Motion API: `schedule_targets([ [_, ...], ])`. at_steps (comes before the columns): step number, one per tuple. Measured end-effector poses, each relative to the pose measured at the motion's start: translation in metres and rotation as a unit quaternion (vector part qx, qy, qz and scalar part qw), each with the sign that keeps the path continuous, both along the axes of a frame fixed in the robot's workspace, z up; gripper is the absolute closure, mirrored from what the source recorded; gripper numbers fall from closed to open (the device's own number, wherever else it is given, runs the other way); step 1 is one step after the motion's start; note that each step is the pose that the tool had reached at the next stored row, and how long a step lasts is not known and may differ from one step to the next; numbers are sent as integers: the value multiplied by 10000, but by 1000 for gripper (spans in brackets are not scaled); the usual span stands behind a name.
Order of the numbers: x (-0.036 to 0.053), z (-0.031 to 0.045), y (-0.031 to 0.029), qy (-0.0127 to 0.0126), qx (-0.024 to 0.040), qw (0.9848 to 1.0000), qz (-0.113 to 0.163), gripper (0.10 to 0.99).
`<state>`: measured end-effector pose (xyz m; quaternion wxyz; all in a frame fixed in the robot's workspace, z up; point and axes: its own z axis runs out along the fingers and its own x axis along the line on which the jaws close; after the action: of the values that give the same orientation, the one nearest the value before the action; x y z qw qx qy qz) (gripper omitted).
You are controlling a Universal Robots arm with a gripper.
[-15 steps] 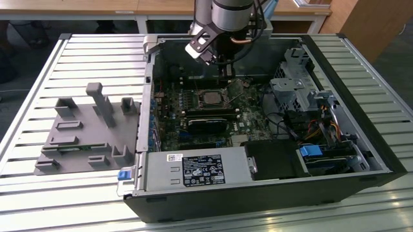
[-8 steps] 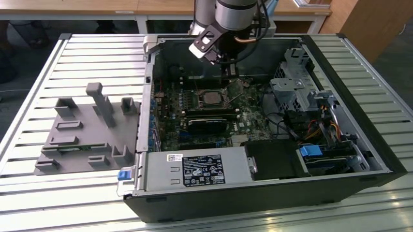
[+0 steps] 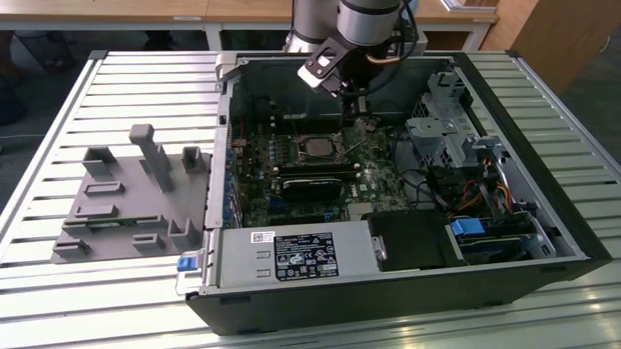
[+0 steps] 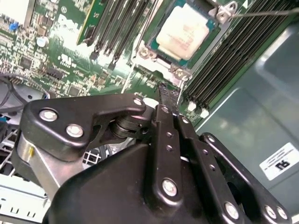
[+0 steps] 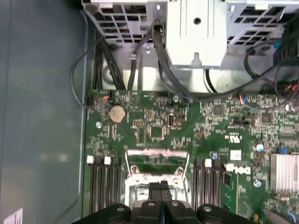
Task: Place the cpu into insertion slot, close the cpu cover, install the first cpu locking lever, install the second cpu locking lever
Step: 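Close the cpu cover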
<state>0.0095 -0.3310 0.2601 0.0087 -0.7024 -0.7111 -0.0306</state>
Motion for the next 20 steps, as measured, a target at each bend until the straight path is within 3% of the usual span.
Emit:
schedule_targets([
  [12, 148, -2, 0, 0, 0, 10000, 69, 980],
  [14, 228, -7, 4, 0, 0, 9999, 111, 980],
  [20, 292, -13, 13, -1, 2, 9999, 137, 980],
])
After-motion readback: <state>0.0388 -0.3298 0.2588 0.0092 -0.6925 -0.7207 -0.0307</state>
